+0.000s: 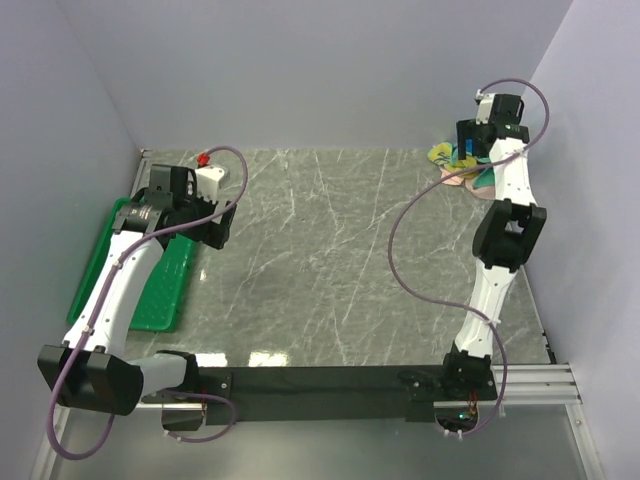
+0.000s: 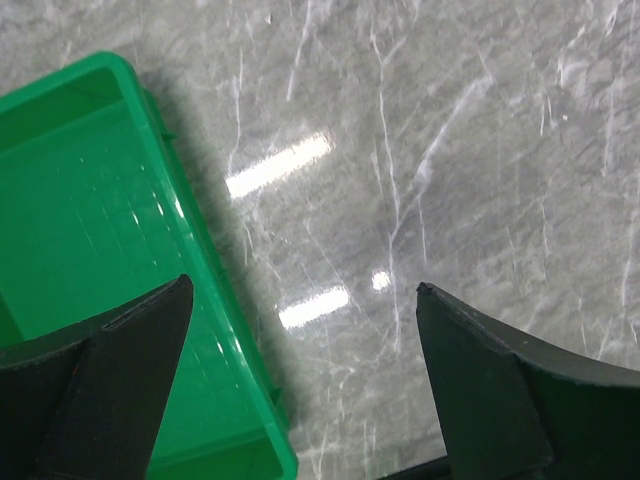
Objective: Roll the towels
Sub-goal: Grab a towel with the right arm
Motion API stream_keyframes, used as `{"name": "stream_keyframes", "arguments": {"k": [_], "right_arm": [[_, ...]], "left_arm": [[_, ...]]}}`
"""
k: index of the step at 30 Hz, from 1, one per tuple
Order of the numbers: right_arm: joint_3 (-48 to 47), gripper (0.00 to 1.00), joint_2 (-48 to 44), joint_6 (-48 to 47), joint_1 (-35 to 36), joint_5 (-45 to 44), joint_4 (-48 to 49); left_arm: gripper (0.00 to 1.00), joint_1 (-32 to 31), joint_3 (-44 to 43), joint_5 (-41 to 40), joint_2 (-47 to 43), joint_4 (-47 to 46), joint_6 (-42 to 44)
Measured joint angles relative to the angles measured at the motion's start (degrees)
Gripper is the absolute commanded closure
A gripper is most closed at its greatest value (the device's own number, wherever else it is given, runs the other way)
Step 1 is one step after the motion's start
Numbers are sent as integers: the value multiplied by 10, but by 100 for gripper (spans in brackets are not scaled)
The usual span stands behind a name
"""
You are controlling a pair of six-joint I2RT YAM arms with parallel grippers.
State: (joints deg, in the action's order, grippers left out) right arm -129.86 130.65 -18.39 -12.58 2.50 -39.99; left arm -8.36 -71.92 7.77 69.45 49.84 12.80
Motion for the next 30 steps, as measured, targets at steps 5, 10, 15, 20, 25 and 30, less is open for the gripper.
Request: {"name": "stream_keyframes", "arguments": {"k": [5,10,15,20,25,30], "right_arm": [[-38,0,68,-11,-1,-30,20],[-36,4,97,-25,-1,-52,52],[-36,21,112,-33,-1,-70,77],[-38,48,116,-47,0,-78,110],[-50,100,138,-86,5,-94,158],[-42,100,138,-107,10,-96,180]], "left_arm": [[1,0,-1,-10,0,26,0],[1,0,-1,-28,0,39,0],[0,0,0,-40,0,41,0],[1,0,3,-49,3,43,-1],[1,0,3,-63,22,51,-2],[0,0,3,-66,21,55,-2]]}}
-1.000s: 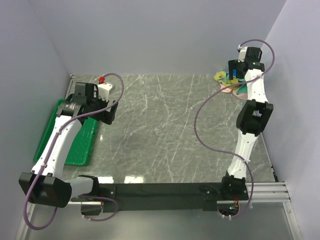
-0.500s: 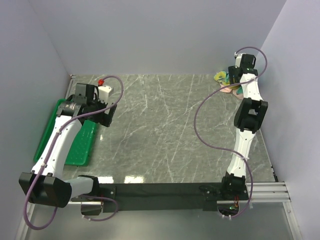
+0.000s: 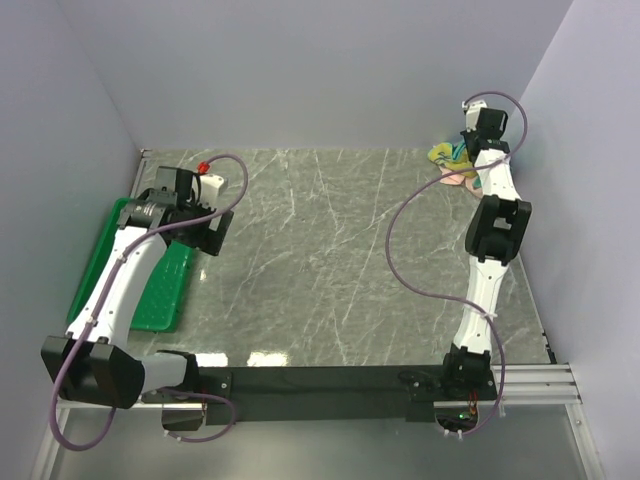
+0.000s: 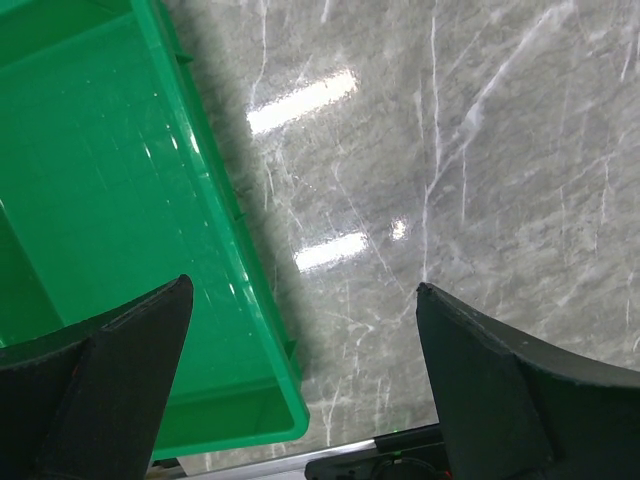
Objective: Roll the towels
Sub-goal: Grab a towel with the right arm, then move the towel to the center of the board
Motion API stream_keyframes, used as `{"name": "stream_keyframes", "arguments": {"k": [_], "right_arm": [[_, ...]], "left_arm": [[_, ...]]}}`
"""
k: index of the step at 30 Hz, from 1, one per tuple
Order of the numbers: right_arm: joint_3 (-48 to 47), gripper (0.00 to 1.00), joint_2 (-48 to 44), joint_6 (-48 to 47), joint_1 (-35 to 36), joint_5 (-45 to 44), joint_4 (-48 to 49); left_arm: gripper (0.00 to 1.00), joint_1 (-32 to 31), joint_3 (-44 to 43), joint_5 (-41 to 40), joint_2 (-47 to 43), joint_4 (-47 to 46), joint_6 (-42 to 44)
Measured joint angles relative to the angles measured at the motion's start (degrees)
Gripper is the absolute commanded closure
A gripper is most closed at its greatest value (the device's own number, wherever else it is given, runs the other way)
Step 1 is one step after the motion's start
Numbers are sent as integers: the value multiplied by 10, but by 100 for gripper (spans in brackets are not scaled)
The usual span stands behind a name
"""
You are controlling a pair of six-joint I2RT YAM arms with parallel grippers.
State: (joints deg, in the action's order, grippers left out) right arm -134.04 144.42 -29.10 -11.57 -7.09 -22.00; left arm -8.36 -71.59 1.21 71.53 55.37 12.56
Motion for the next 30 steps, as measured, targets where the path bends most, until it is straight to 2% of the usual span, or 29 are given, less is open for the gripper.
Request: {"name": "stream_keyframes", "arguments": {"k": [5,9,17,23,26,30], "right_arm": [[52,100,-57,17,4,33,-7],[89,100,-146,63,7,77,-40],[120,100,-411,150,23,197,-106],[134,100,-564,174,104,266,-157],[222,100,-649,178,157,283,-162],[404,100,-745,186,198,286,-160]], "left_arm": [[1,0,0,4,-16,-3,-12],[0,0,-1,17,-20,-11,-29],[0,23,-25,86,-14,-38,-65],[0,67,-50,162,6,-75,-83],[1,72,-50,187,7,-88,-84],[1,71,-45,218,4,-101,-82]]}}
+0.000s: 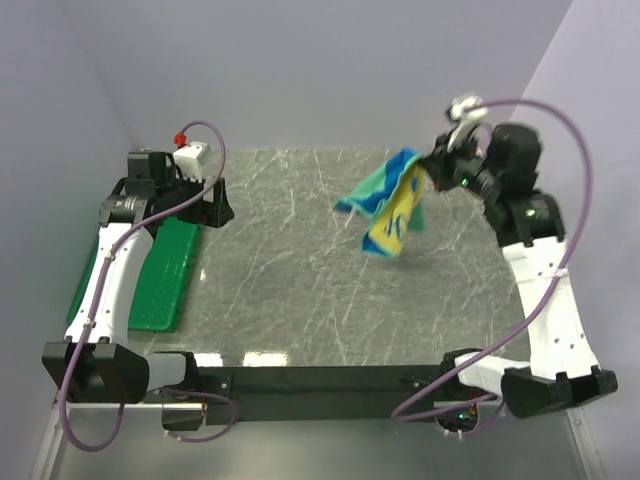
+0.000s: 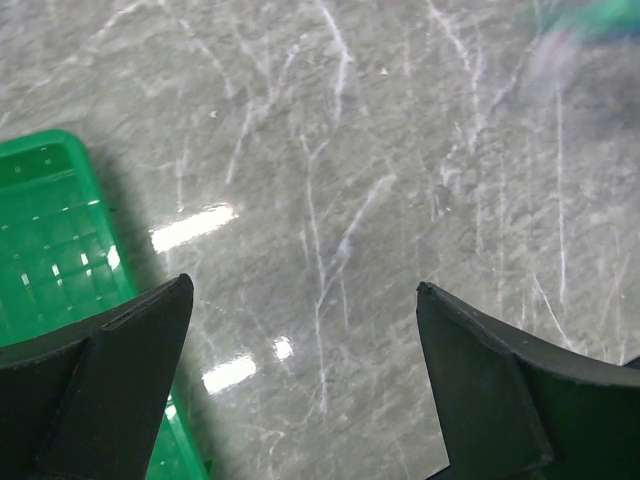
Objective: Roll the towels
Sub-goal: Move the towel to the center of the board
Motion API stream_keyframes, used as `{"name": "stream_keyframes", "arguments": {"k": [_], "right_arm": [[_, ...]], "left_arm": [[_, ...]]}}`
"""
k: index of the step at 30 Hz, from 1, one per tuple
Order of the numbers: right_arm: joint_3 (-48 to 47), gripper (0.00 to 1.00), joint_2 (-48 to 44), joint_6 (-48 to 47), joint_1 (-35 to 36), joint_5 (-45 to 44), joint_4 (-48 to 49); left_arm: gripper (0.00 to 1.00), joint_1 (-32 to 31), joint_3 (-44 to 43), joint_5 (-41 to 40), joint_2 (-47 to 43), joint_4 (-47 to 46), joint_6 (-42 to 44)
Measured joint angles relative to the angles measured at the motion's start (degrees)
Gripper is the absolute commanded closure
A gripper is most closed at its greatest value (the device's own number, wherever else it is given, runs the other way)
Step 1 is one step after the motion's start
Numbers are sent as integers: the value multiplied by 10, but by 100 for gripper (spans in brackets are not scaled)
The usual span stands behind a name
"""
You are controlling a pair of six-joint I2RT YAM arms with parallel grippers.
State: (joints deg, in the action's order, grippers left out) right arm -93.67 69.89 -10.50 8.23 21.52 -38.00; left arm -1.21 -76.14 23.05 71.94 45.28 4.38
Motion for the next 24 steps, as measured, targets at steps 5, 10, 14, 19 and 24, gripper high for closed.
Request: {"name": "stream_keyframes", "arguments": {"k": [5,10,14,19,24], "right_arm": [[214,100,-33,40,22,10,51],[353,100,26,100,33,19,89],[381,100,87,131,34,19,121],[412,100,93,167,34,21,157],[427,99,98,187,-4,17,172]], "left_arm": [[9,0,34,36,-18,-1,14],[13,-24,83,65,-38,3,48],[14,-65,114,68,-41,5,82],[18,-116,142,70,-31,-5,112],[21,-181,150,51,19,-42,120]]}}
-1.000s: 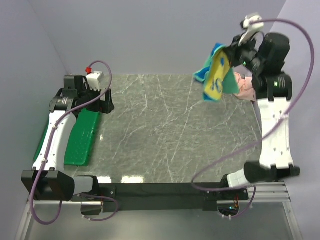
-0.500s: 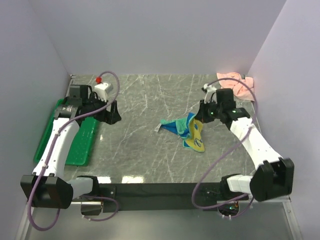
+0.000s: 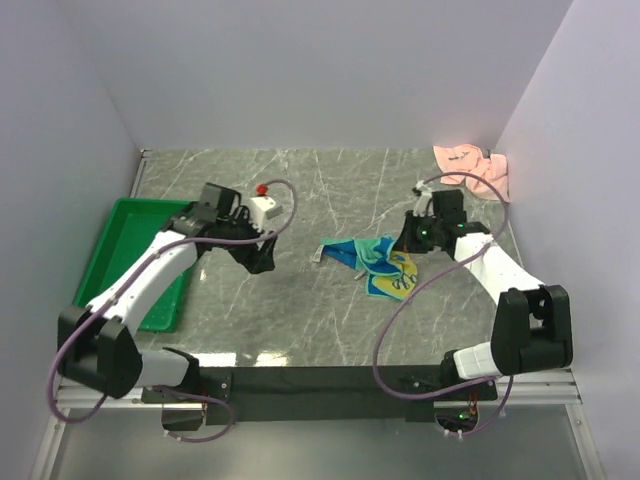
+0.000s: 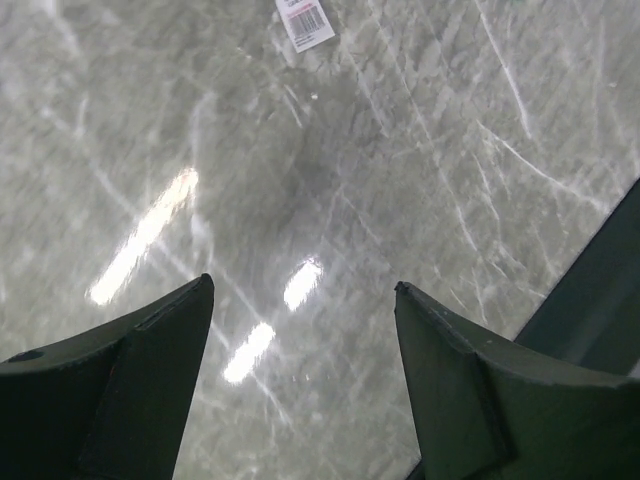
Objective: Roll the towels
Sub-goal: Move the towel to the center of the board, then flatten the towel
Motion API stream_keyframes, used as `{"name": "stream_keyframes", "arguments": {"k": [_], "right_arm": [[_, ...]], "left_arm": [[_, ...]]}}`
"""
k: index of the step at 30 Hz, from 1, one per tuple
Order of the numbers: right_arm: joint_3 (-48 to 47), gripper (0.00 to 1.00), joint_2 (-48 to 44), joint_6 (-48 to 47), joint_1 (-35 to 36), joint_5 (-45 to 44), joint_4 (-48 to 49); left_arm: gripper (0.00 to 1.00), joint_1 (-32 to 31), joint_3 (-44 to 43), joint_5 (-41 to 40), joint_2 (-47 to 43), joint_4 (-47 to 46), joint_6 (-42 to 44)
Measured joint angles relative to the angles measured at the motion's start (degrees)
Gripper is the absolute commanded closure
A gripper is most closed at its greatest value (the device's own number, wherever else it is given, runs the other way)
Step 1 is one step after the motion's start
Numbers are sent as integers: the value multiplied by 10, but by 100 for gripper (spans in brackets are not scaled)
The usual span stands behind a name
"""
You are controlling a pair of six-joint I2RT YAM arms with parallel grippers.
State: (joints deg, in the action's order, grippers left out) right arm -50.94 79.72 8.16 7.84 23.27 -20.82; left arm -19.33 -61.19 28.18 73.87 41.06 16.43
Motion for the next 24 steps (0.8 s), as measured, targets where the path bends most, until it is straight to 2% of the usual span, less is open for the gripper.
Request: {"name": "stream_keyframes", "arguments": {"k": [4,5,7,8,9,11,12,15,20,24], "right_arm": [[-17,74,32,-11,-73,-3,-27],[-30,65,45,-19,-88,-3,-45],[-64,55,70,-38,-113,-4,-83],[-80,53,78,-51,-121,-3,-101],[-93,39,81,-64,-128,-3,-118],[-109,37,76,-87,-139,0,-146],[-113,21,70,-100,-144,0,-160],[-114,21,34,-134,-155,-1,-200],[-102,21,-51,-177,-157,1,-250],[-90,23,-88,-208,-153,17,-274]], "left_arm": [[17,-40,0,-20,69,-56,-7],[16,-47,-1,-24,85,-69,-10],[16,-62,-12,-32,125,-96,-15],[16,-71,-25,-36,152,-106,-20],[16,-78,-39,-37,175,-116,-23],[17,-91,-74,-39,228,-141,-28],[17,-95,-88,-38,246,-150,-28],[17,-104,-133,-29,304,-179,-27],[26,-105,-206,-1,380,-185,-21],[27,-106,-247,24,426,-182,-19]]}}
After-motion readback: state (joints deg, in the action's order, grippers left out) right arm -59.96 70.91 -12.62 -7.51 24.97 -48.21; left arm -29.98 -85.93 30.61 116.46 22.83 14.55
